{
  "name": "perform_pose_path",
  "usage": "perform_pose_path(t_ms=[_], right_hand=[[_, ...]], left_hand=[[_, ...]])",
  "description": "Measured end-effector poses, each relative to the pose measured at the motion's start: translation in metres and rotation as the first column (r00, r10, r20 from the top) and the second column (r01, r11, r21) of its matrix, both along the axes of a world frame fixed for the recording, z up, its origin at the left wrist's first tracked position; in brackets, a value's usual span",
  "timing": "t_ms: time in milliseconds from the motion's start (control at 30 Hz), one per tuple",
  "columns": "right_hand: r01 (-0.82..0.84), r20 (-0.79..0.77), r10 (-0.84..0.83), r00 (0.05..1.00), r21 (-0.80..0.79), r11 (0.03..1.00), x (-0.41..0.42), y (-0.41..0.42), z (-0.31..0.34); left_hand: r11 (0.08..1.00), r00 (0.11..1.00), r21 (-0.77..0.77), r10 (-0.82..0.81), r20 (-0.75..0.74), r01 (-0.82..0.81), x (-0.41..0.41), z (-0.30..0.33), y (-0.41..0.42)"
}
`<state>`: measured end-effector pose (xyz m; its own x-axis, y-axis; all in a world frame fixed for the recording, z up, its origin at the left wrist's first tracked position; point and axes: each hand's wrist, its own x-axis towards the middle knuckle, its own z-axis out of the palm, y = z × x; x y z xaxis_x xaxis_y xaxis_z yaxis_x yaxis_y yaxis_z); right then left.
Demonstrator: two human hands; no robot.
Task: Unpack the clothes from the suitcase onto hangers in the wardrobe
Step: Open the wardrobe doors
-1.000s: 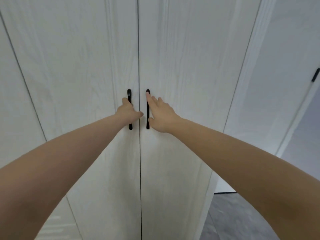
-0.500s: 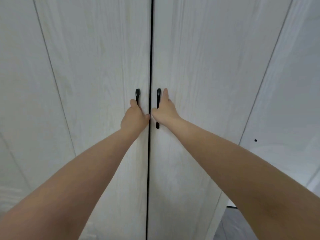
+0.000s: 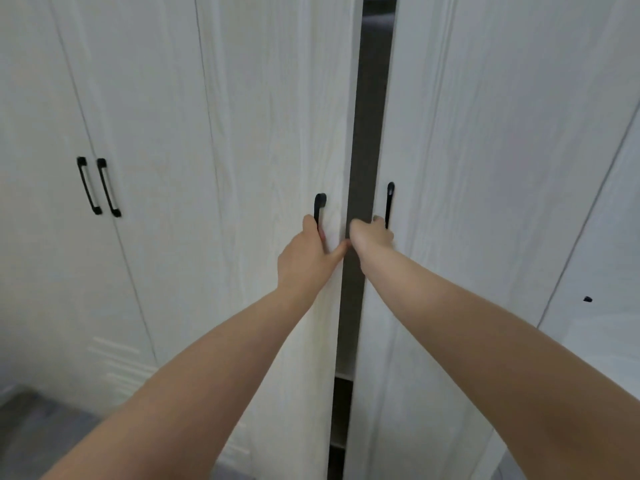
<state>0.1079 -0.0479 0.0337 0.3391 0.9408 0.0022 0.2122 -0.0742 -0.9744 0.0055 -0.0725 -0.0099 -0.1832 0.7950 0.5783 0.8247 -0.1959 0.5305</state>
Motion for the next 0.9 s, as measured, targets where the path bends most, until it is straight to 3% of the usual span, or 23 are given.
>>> perform_pose_path(t_ms=[233, 633, 800, 900], right_hand=[[-0.277, -0.336, 0.223, 0.915, -0.123, 0.953, -0.058, -0.054, 0.010], [-0.525, -0.250, 0.492, 0.834, -0.083, 0.847, -0.158, -0.098, -0.006], [-0.583, -0.146, 0.571, 0.808, -0.062, 0.810, -0.205, -0.112, -0.006], [-0.588, -0.092, 0.582, 0.808, -0.070, 0.806, -0.221, -0.118, -0.007]], left_hand=[[0.998, 0.998, -0.001, -0.063, 0.026, 0.063, -0.057, -0.001, -0.041], [0.988, 0.984, 0.082, -0.143, 0.109, 0.134, -0.205, -0.004, -0.103], [0.976, 0.988, 0.203, -0.102, 0.112, 0.078, -0.264, -0.010, -0.114], [0.972, 0.963, 0.217, -0.140, 0.228, 0.090, -0.283, -0.012, -0.114]])
